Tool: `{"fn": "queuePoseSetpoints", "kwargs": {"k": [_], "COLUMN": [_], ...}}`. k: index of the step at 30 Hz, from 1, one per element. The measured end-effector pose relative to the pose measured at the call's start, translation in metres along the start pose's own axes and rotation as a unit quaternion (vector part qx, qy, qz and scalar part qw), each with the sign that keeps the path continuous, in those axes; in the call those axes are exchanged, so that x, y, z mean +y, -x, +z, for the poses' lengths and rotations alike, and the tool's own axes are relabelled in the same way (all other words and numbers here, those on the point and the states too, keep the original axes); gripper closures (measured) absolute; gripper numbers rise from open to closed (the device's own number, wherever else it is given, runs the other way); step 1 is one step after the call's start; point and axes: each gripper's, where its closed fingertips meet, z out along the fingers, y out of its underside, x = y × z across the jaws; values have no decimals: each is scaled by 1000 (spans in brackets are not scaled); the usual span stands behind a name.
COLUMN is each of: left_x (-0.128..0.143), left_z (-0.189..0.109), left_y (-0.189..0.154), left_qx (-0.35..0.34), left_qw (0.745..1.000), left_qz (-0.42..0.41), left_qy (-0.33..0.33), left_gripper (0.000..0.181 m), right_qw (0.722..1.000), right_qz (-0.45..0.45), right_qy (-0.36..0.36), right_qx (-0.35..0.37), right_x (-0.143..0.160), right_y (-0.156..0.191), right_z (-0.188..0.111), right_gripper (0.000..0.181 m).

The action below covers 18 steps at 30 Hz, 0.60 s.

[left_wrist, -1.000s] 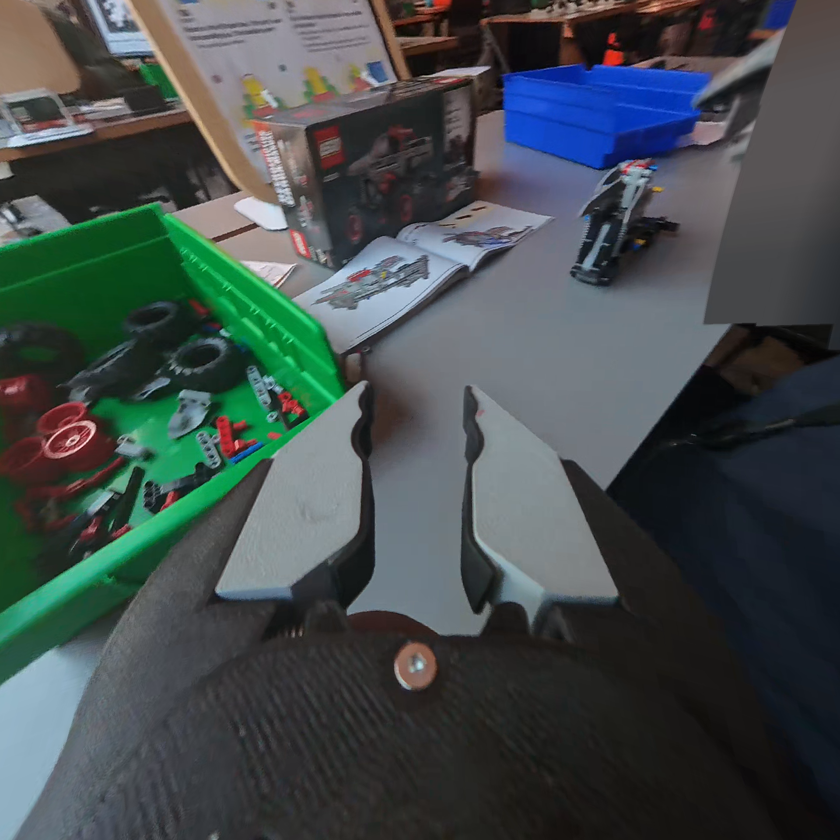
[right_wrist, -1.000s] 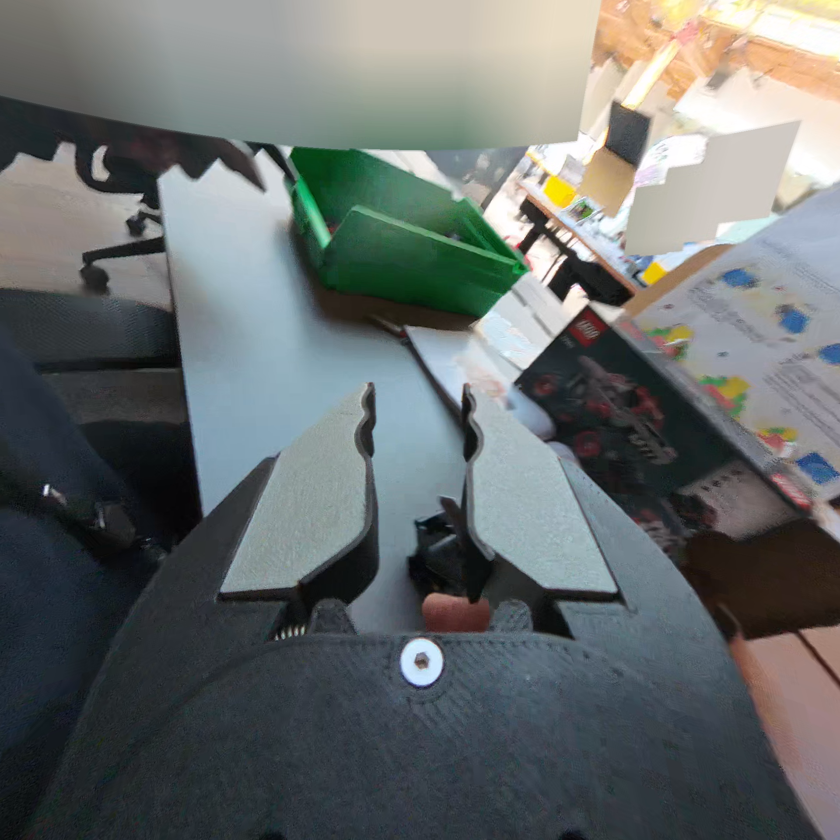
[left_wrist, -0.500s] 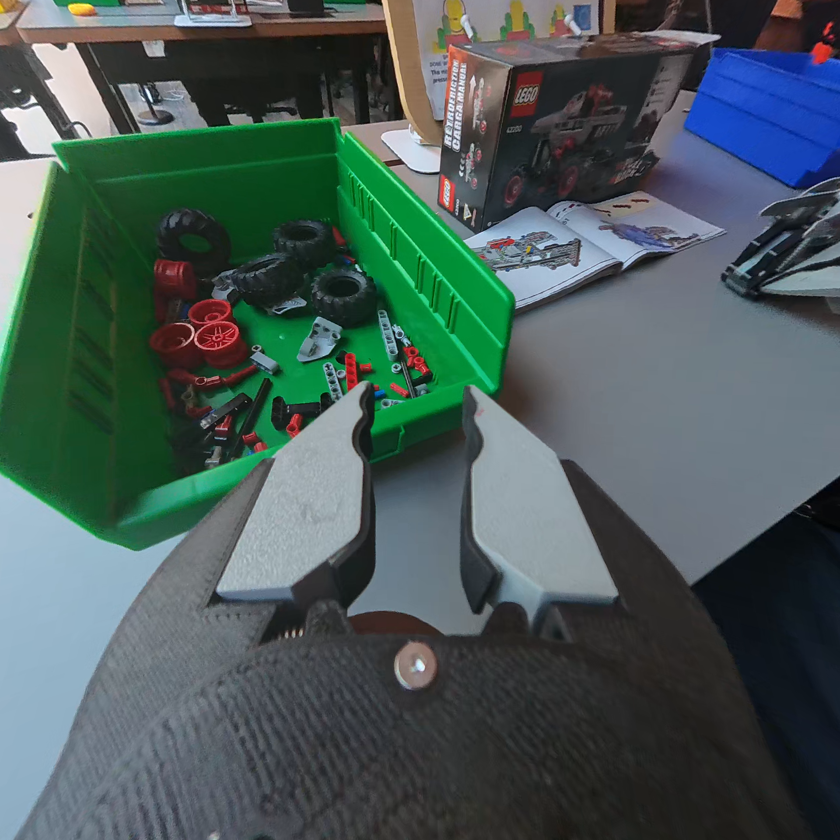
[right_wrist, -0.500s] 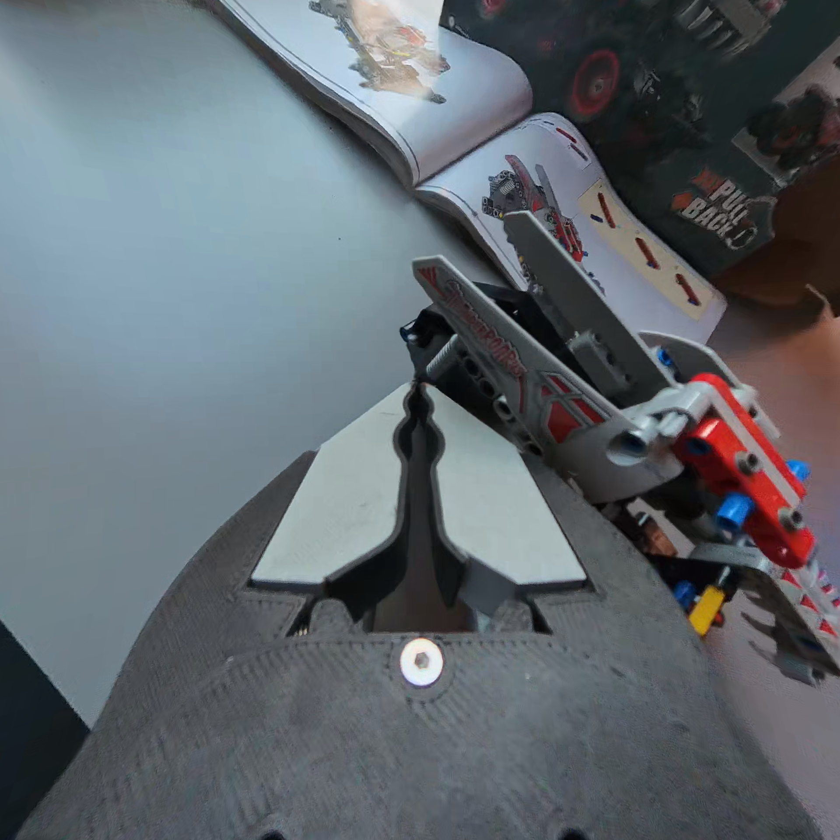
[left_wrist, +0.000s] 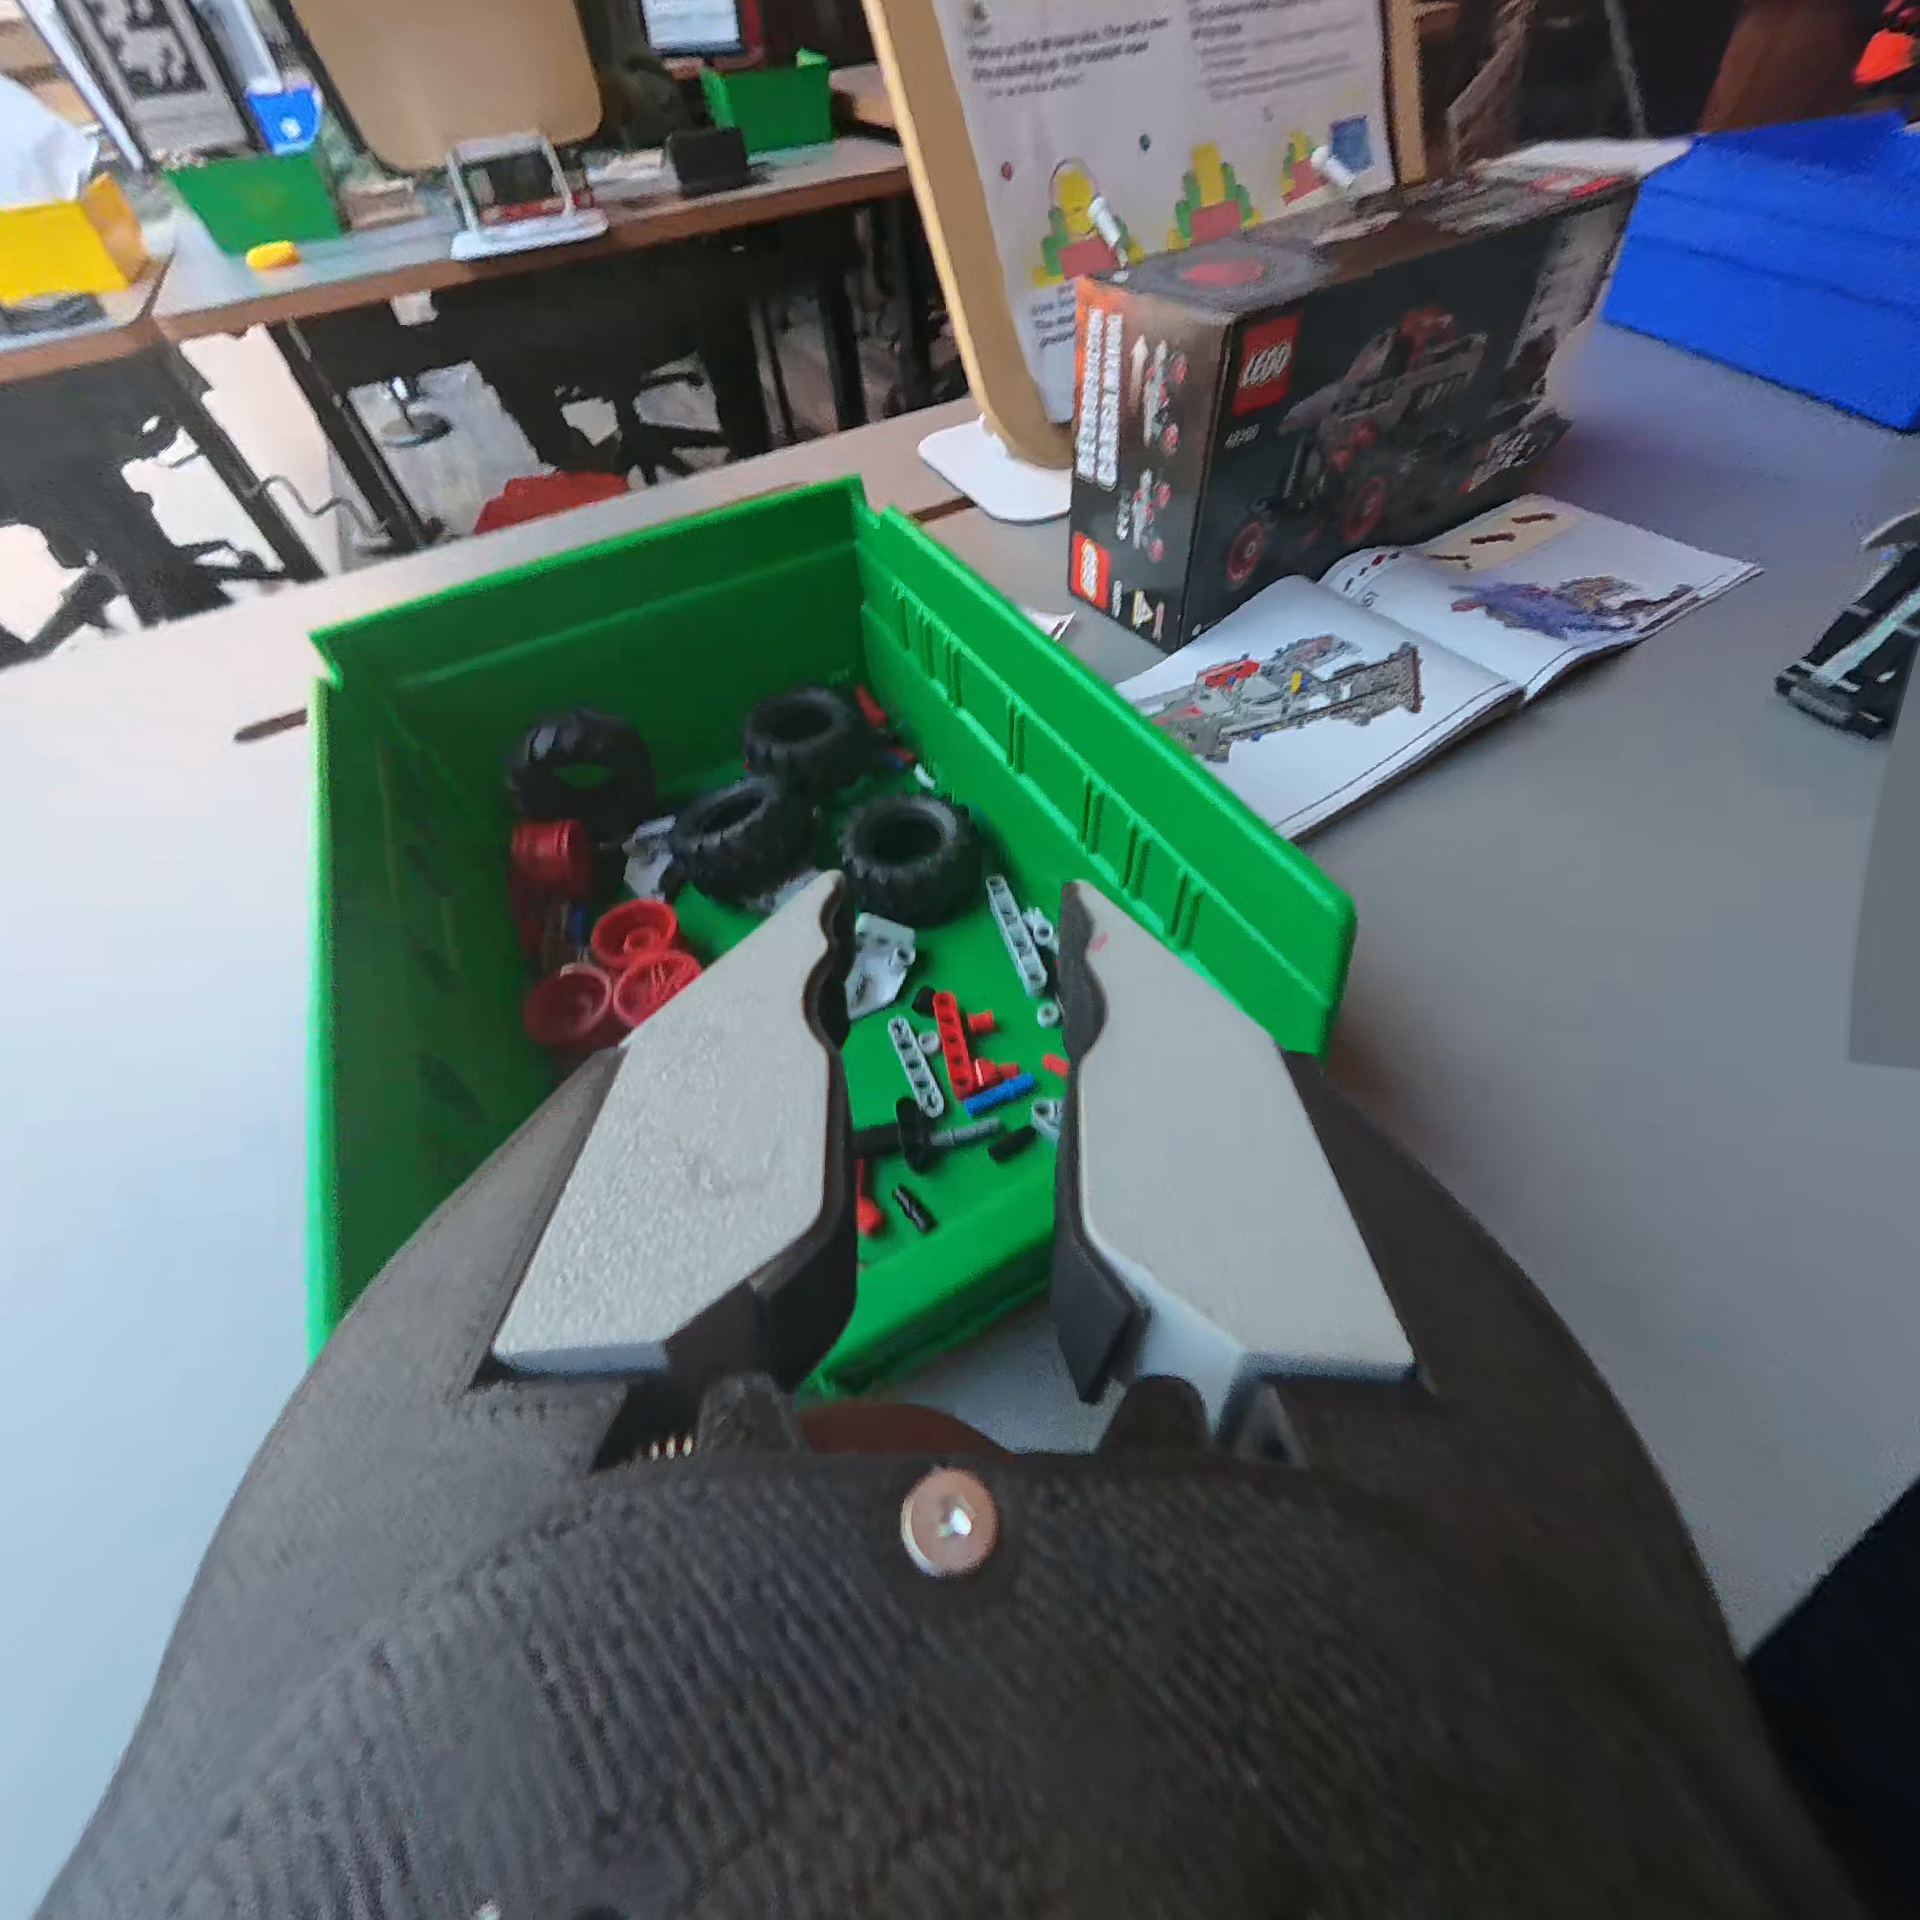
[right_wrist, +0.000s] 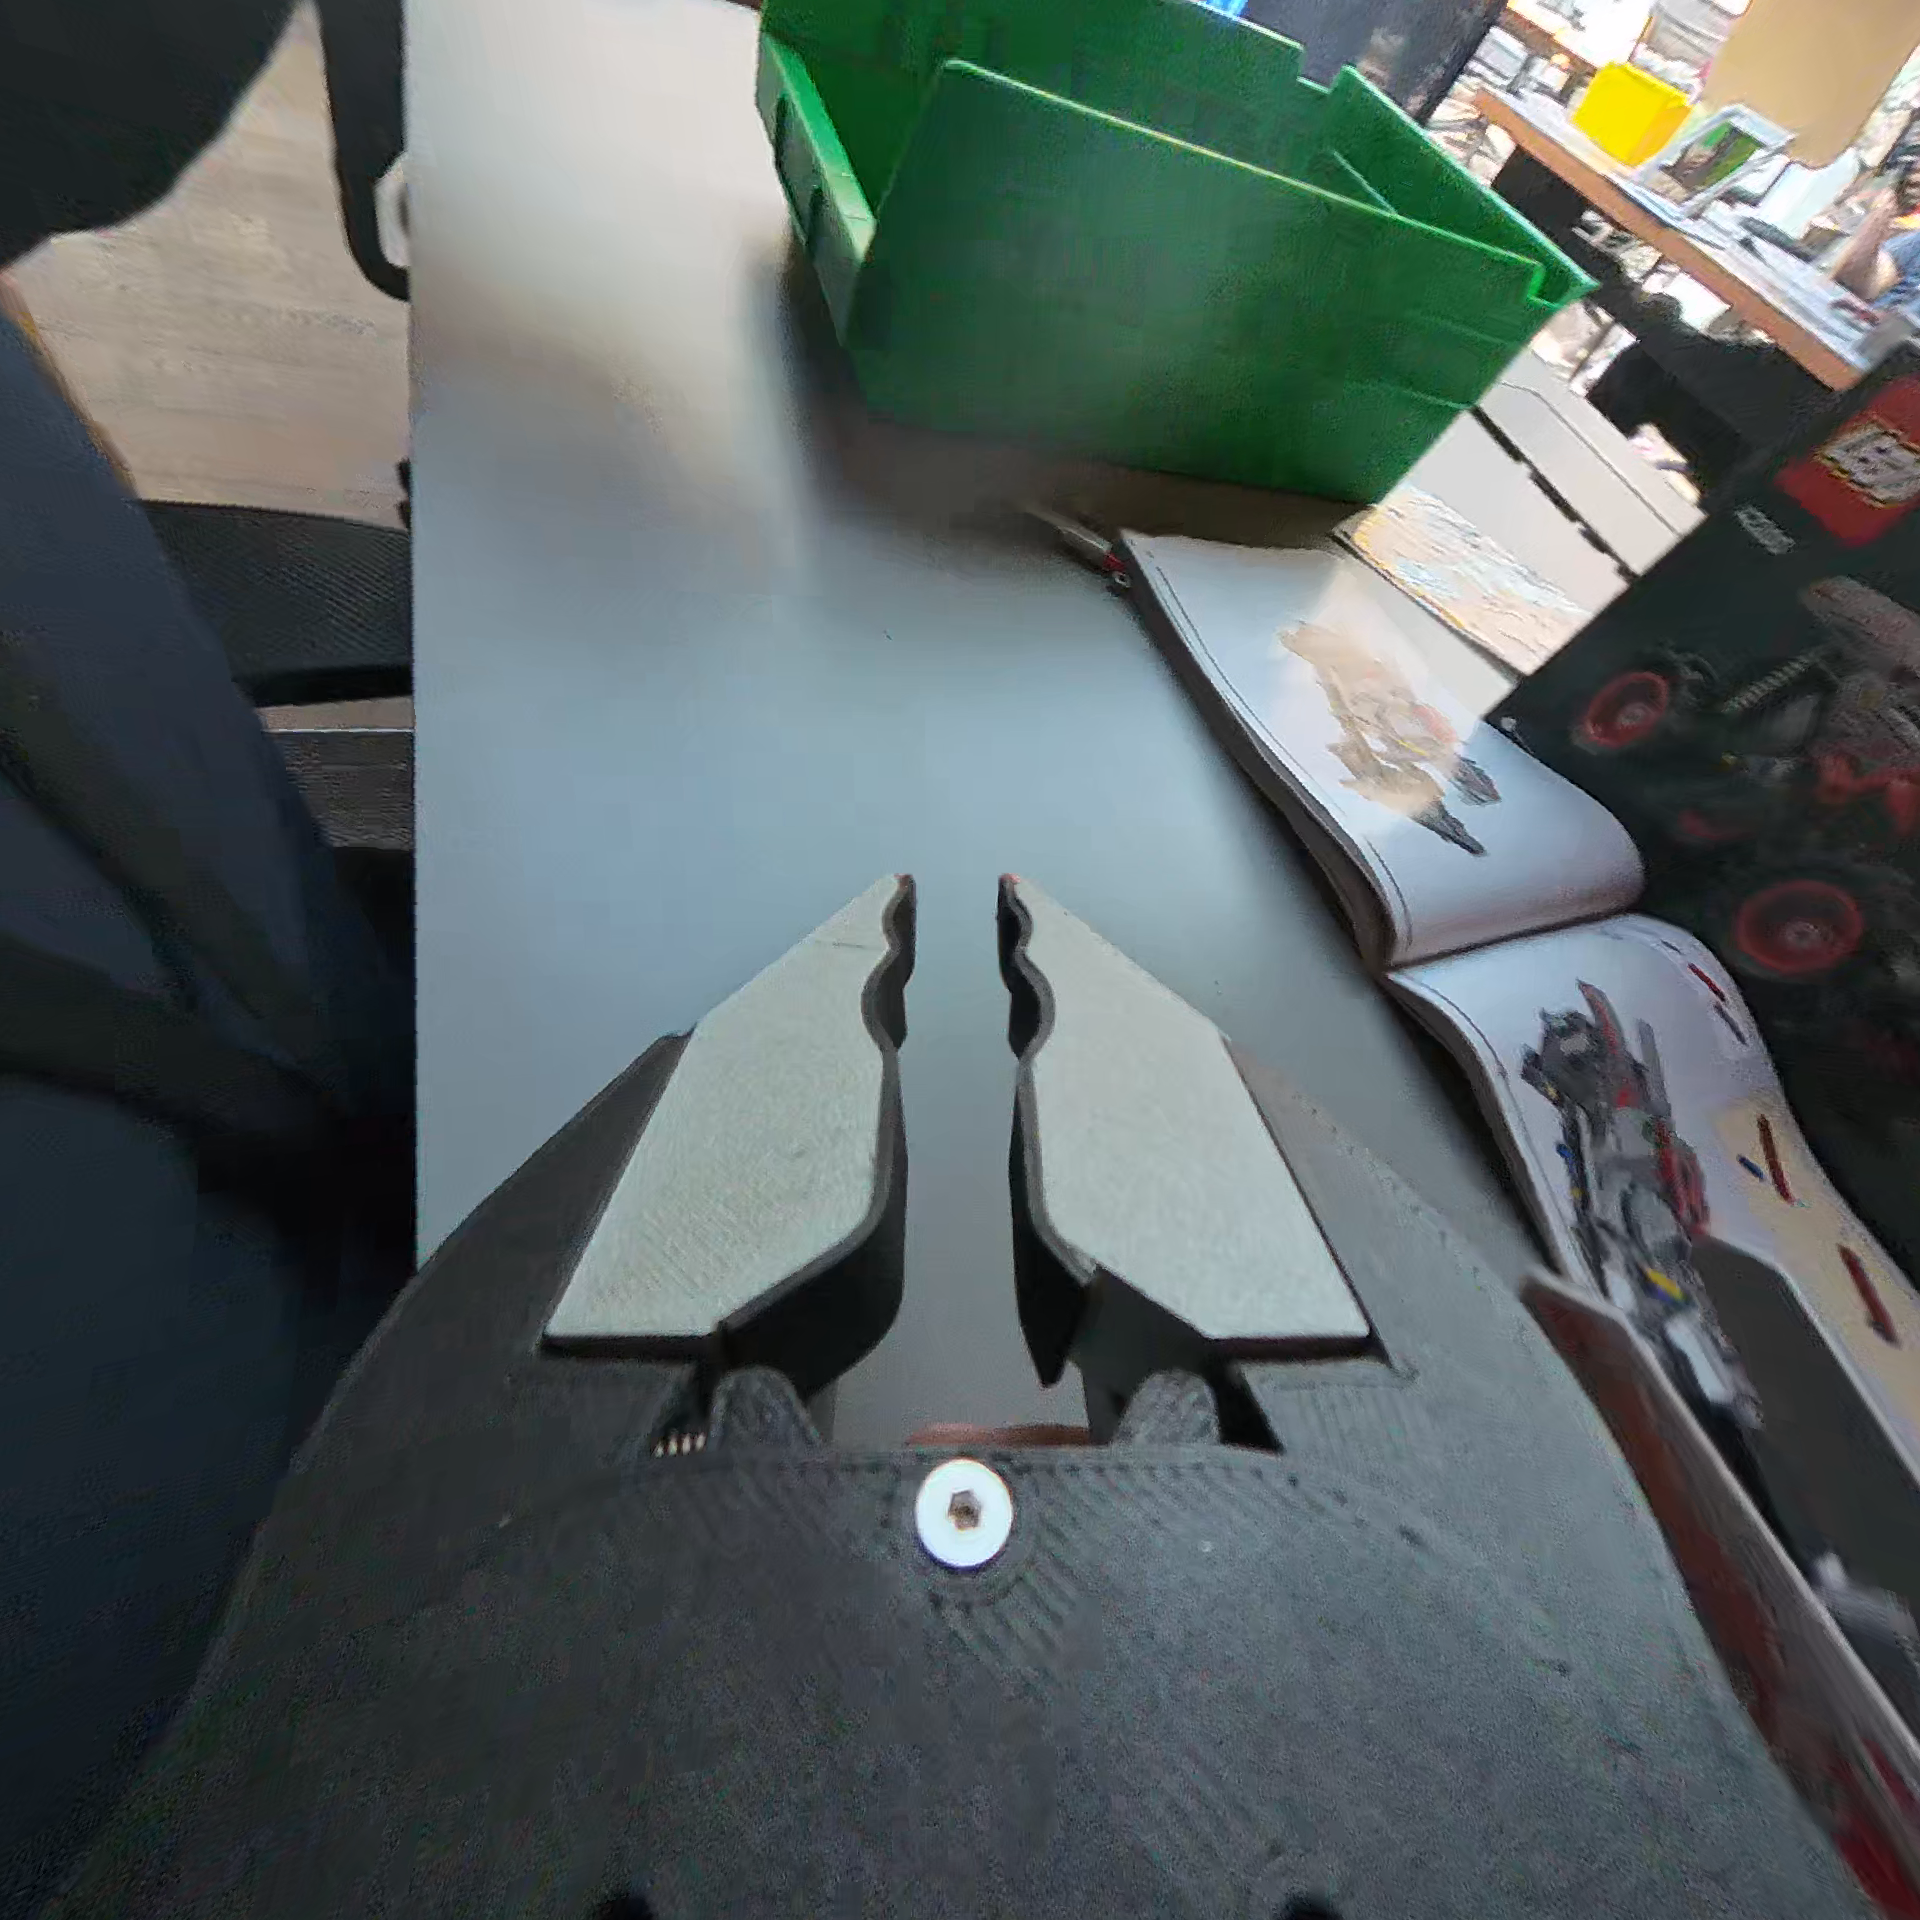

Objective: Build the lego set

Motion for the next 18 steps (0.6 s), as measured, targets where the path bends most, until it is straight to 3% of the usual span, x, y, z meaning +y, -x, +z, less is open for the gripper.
{"fn": "queuePoseSetpoints", "kwargs": {"k": [5, 9, 13, 18], "left_x": [-26, -20, -1, 11], "left_z": [32, 48, 36, 3], "left_y": [0, 13, 26, 41], "left_qx": [68, 82, 50, 20], "left_qw": [997, 994, 993, 990], "left_qz": [43, 51, 48, 63], "left_qy": [14, 56, 93, 128], "left_gripper": [141, 135, 128, 147], "right_qw": [996, 993, 995, 998], "right_qz": [32, 53, 48, 33], "right_qy": [5, 38, 27, 36], "right_qx": [-81, -95, -81, -40], "right_x": [-11, -5, -6, 0], "right_y": [7, 1, -3, -13], "right_z": [33, 48, 44, 39], "right_gripper": [158, 153, 151, 152]}}
